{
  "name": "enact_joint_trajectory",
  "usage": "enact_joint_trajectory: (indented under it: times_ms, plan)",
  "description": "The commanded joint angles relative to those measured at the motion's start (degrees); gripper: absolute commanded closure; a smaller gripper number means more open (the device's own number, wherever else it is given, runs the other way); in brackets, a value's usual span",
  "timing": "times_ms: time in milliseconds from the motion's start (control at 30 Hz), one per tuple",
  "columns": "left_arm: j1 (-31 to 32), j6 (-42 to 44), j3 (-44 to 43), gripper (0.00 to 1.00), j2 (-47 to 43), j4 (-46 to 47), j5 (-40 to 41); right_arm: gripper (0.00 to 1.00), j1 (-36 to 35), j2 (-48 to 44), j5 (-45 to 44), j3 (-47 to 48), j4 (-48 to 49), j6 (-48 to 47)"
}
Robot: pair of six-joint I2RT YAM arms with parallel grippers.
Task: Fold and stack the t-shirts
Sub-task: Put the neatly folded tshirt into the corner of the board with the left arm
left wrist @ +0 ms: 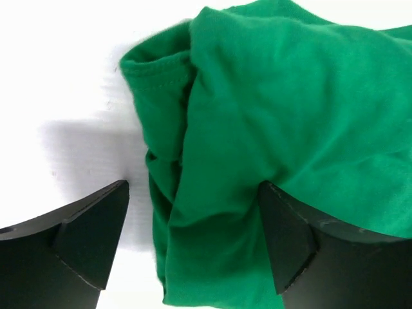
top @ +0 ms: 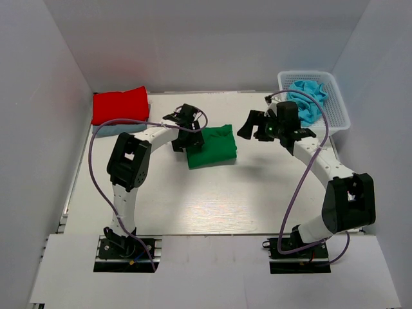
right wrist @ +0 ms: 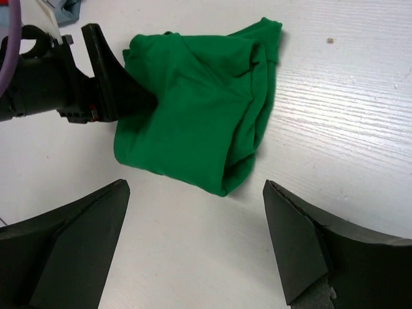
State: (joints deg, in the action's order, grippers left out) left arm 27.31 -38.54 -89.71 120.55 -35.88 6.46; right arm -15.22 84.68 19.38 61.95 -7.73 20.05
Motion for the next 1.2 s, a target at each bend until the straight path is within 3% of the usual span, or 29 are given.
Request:
enact_joint_trajectory:
  times_ms: [0, 67, 167, 200, 267, 300, 333, 433, 667, 900, 1167]
  plan:
    - [0.9, 1.1, 3.48, 0.1, 3.46, 5.1, -1.0, 0.1, 0.11, -1.8, -0.92, -0.78, -0.01, -1.51]
    - [1.51, 2.51, 4.11, 0.16, 4.33, 8.79, -2.06, 0.1, 0.28, -1.63, -0.92, -0.78, 0.08, -1.68]
    - [2.13, 3.83, 2.8, 0.38, 6.96, 8.64, -2.68, 0.1, 0.28, -0.93, -1.53, -0.69, -0.71, -2.39]
    - [2.13, 3.83, 1.48, 0.56, 7.59, 8.63, -3.29, 0.1, 0.28, -1.1, -1.88, -0.87, -1.41, -2.65]
    - [2.13, 5.4, 0.77, 0.73, 8.2, 7.41, -3.29, 0.1, 0.46, -2.5, -3.29, -1.74, -0.63, -2.56]
    - [2.13, 5.41, 0.77, 0.97, 8.21, 7.4, -3.29, 0.1, 0.54, -2.94, -3.55, -2.27, -0.36, -2.74]
    - [2.13, 6.54, 0.24, 1.0, 7.34, 7.4, -1.03, 0.1, 0.55, -4.08, -4.43, -3.58, -0.19, -2.74]
    - [2.13, 9.09, -2.47, 1.0, 4.97, 3.98, 4.24, 0.1, 0.72, -6.63, -5.49, -5.52, -0.36, -3.09]
    - [0.02, 24.36, -10.12, 1.0, -2.85, -0.51, 6.8, 0.1, 0.72, -16.64, -5.13, -16.06, -0.62, -1.34]
    - [-3.66, 36.59, -21.28, 1.0, -5.94, -5.77, 1.98, 0.1, 0.55, -28.25, -8.47, -24.42, -4.13, -0.45]
    - [-9.99, 44.07, -30.86, 1.0, -5.42, -8.59, 0.57, 0.1, 0.55, -28.35, -10.85, -22.67, -11.87, -0.28]
